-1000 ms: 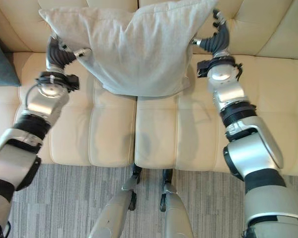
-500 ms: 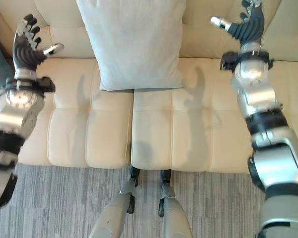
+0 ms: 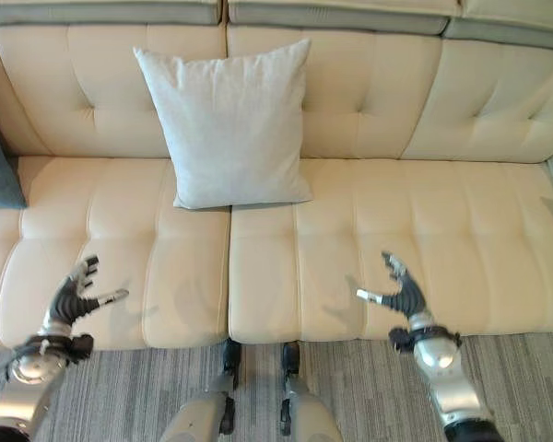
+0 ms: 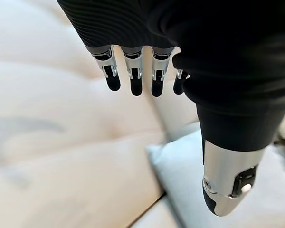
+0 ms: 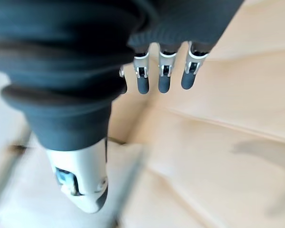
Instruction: Pick up all the scattered cushions and arrange them neatly on the sofa.
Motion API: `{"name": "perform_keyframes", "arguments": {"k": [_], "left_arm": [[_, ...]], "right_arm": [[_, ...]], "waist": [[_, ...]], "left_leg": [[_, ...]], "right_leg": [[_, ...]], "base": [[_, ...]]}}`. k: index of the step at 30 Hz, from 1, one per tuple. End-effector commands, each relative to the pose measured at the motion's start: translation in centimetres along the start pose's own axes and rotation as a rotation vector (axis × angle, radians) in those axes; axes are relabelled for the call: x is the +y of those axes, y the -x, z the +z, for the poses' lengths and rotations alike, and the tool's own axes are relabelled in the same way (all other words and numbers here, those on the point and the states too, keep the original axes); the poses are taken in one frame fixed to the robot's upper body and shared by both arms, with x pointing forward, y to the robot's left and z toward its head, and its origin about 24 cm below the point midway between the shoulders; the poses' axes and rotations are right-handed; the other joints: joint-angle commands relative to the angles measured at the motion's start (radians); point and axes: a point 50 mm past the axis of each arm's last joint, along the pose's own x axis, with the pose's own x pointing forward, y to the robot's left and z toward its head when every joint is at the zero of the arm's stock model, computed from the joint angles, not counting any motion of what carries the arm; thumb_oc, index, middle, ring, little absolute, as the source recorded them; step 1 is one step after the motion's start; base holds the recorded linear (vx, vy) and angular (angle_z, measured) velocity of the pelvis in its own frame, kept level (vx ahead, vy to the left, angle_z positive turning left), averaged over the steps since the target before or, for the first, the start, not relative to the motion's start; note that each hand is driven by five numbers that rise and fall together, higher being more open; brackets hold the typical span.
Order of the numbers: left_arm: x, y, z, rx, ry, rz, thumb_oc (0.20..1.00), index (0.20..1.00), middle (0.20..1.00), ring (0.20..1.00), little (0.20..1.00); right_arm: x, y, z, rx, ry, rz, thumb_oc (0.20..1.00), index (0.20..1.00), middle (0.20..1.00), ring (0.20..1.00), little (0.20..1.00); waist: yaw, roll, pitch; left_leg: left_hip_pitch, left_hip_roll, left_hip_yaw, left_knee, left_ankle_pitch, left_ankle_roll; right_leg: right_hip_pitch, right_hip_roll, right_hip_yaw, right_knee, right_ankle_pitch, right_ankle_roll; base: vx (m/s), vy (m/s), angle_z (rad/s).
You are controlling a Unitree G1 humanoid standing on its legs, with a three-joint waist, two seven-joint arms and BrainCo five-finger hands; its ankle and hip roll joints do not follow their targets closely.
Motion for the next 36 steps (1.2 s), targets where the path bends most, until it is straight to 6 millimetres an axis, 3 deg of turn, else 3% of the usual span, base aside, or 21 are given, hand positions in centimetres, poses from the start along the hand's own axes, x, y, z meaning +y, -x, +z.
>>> {"name": "perform_keyframes", "arguments": {"k": [1, 4, 8, 10, 11, 12, 14, 15, 17, 19, 20, 21, 24, 26, 28, 31, 36], "left_arm": [[0.6, 1.6, -3.6, 0.144, -0.025, 0.010, 1.000, 1.000, 1.000, 1.000, 1.000], [0.7, 2.8, -5.2, 0.205, -0.045, -0.003, 1.000, 1.000, 1.000, 1.000, 1.000], [1.2, 2.3, -4.6, 0.179, -0.091, 0.003, 1.000, 1.000, 1.000, 1.000, 1.000], [1.7, 0.8, -2.5, 0.106, -0.118, 0.014, 1.000, 1.000, 1.000, 1.000, 1.000], [1.7, 0.8, -2.5, 0.105, -0.118, 0.014, 1.000, 1.000, 1.000, 1.000, 1.000], [1.9, 0.0, -1.4, 0.069, -0.137, 0.016, 1.000, 1.000, 1.000, 1.000, 1.000], [2.1, -0.3, -0.7, 0.041, -0.133, 0.019, 1.000, 1.000, 1.000, 1.000, 1.000], [2.0, -0.3, -0.4, 0.028, -0.123, 0.024, 1.000, 1.000, 1.000, 1.000, 1.000], [1.6, -0.5, 0.0, 0.007, -0.082, 0.034, 1.000, 1.000, 1.000, 1.000, 1.000], [1.5, -0.6, 0.1, 0.005, -0.074, 0.042, 1.000, 1.000, 1.000, 1.000, 1.000], [0.9, -0.5, -0.1, 0.010, -0.049, 0.041, 1.000, 1.000, 1.000, 1.000, 1.000], [0.8, -0.5, -0.2, 0.011, -0.043, 0.050, 1.000, 1.000, 1.000, 1.000, 1.000], [-0.1, -0.9, 0.3, -0.005, -0.040, 0.031, 1.000, 1.000, 1.000, 1.000, 1.000], [-0.2, -0.7, 0.3, -0.009, -0.041, 0.020, 1.000, 1.000, 1.000, 1.000, 1.000], [-0.2, -0.5, 0.1, -0.003, -0.037, 0.021, 1.000, 1.000, 1.000, 1.000, 1.000], [-0.9, -0.2, -0.6, 0.023, -0.015, 0.015, 1.000, 1.000, 1.000, 1.000, 1.000], [-1.3, -0.3, -0.6, 0.026, -0.041, -0.016, 1.000, 1.000, 1.000, 1.000, 1.000]], "right_arm": [[-0.5, 0.9, -1.8, 0.067, 0.013, -0.019, 1.000, 1.000, 1.000, 1.000, 1.000], [-0.1, 1.6, -3.2, 0.122, -0.006, -0.013, 1.000, 1.000, 1.000, 1.000, 1.000], [0.4, 1.0, -2.8, 0.111, 0.010, -0.011, 1.000, 1.000, 1.000, 1.000, 1.000], [0.6, 0.2, -2.3, 0.096, 0.005, -0.034, 1.000, 1.000, 1.000, 1.000, 1.000], [0.6, 0.2, -2.2, 0.096, 0.004, -0.035, 1.000, 1.000, 1.000, 1.000, 1.000], [0.5, 0.2, -2.2, 0.091, 0.002, -0.042, 1.000, 1.000, 1.000, 1.000, 1.000], [0.5, 0.2, -2.0, 0.083, 0.002, -0.043, 1.000, 1.000, 1.000, 1.000, 1.000], [0.3, 0.3, -2.0, 0.081, 0.005, -0.052, 1.000, 1.000, 1.000, 1.000, 1.000], [0.3, 0.1, -1.8, 0.079, -0.008, -0.065, 1.000, 1.000, 1.000, 1.000, 1.000], [0.3, 0.0, -1.8, 0.079, -0.003, -0.066, 1.000, 1.000, 1.000, 1.000, 1.000], [-0.2, 0.0, -1.7, 0.078, 0.011, -0.079, 1.000, 1.000, 1.000, 1.000, 1.000], [-0.5, 0.0, -1.7, 0.079, 0.023, -0.090, 1.000, 1.000, 1.000, 1.000, 1.000], [-1.3, -0.1, -1.6, 0.086, 0.043, -0.108, 1.000, 1.000, 1.000, 1.000, 1.000], [-1.5, 0.1, -1.9, 0.092, 0.041, -0.106, 1.000, 1.000, 1.000, 1.000, 1.000], [-1.5, 0.3, -2.0, 0.098, 0.047, -0.100, 1.000, 1.000, 1.000, 1.000, 1.000], [-1.5, 0.4, -2.2, 0.106, 0.056, -0.097, 1.000, 1.000, 1.000, 1.000, 1.000], [-1.5, 0.8, -3.0, 0.137, 0.037, -0.103, 1.000, 1.000, 1.000, 1.000, 1.000]], "waist": [[-0.029, -0.004, -0.099], [-0.036, -0.014, -0.102], [-0.044, -0.022, -0.077], [-0.029, -0.002, -0.042], [-0.029, -0.003, -0.044], [-0.015, 0.007, -0.044], [0.004, 0.004, -0.056], [0.013, -0.006, -0.060], [0.040, -0.024, -0.058], [0.044, -0.019, -0.057], [0.047, -0.008, -0.051], [0.045, -0.001, -0.036], [0.020, 0.001, -0.007], [0.002, -0.014, -0.009], [-0.004, -0.022, -0.012], [-0.016, -0.003, -0.041], [-0.045, -0.002, -0.079]], "left_leg": [[0.061, -0.035, 0.009, 0.048, -0.132, 0.006], [0.083, -0.031, 0.029, 0.059, -0.143, 0.012], [0.063, -0.023, 0.042, 0.068, -0.134, 0.020], [0.004, 0.021, 0.040, 0.089, -0.089, 0.018], [0.000, 0.021, 0.041, 0.090, -0.088, 0.018], [-0.023, 0.041, 0.041, 0.083, -0.063, 0.009], [-0.053, 0.051, 0.036, 0.086, -0.046, -0.001], [-0.070, 0.051, 0.037, 0.090, -0.035, -0.009], [-0.126, 0.061, 0.035, 0.096, 0.009, -0.035], [-0.151, 0.068, 0.032, 0.093, 0.040, -0.049], [-0.181, 0.078, 0.026, 0.080, 0.075, -0.070], [-0.195, 0.081, 0.020, 0.081, 0.095, -0.086], [-0.209, 0.053, 0.019, 0.165, 0.030, -0.071], [-0.177, 0.031, 0.029, 0.242, -0.060, -0.050], [-0.137, 0.004, -0.009, 0.289, -0.135, -0.043], [-0.044, -0.008, -0.060, 0.205, -0.143, -0.034], [0.015, -0.001, -0.030, 0.138, -0.132, -0.026]], "right_leg": [[0.032, -0.047, -0.019, 0.054, -0.066, 0.089], [0.036, -0.040, 0.005, 0.063, -0.050, 0.094], [-0.013, -0.031, 0.027, 0.113, -0.002, 0.120], [-0.016, -0.016, 0.001, 0.295, -0.122, 0.100], [-0.021, -0.015, 0.001, 0.297, -0.121, 0.099], [0.006, -0.020, -0.022, 0.407, -0.174, 0.079], [0.035, -0.027, -0.032, 0.474, -0.168, 0.074], [0.067, -0.024, -0.032, 0.431, -0.179, 0.070], [0.150, -0.004, -0.056, 0.285, -0.278, 0.040], [0.151, 0.019, -0.044, 0.231, -0.283, 0.025], [0.158, 0.052, -0.033, 0.133, -0.283, 0.006], [0.152, 0.059, -0.038, 0.116, -0.265, 0.002], [0.115, 0.039, -0.069, 0.096, -0.221, 0.006], [0.095, 0.009, -0.079, 0.090, -0.195, 0.012], [0.075, -0.006, -0.072, 0.099, -0.177, 0.013], [0.060, 0.007, -0.065, 0.107, -0.173, 0.016], [0.074, 0.008, -0.052, 0.093, -0.162, 0.019]], "base": [[-0.03, 0.052, -0.20], [-0.10, 0.039, -0.32], [-0.24, -0.011, -0.26], [-0.52, -0.014, -0.24], [-0.39, -0.040, -0.04], [-0.30, -0.085, 0.01], [-0.31, -0.152, -0.03], [-0.22, -0.200, -0.06], [-0.24, -0.231, 0.06], [-0.25, -0.163, -0.08], [-0.32, -0.173, -0.23], [-0.44, -0.203, -0.04], [-0.38, -0.074, 0.06], [-0.26, -0.004, 0.38], [-0.18, 0.020, 0.31], [-0.03, 0.060, -0.19], [0.03, 0.045, -0.11]]}}
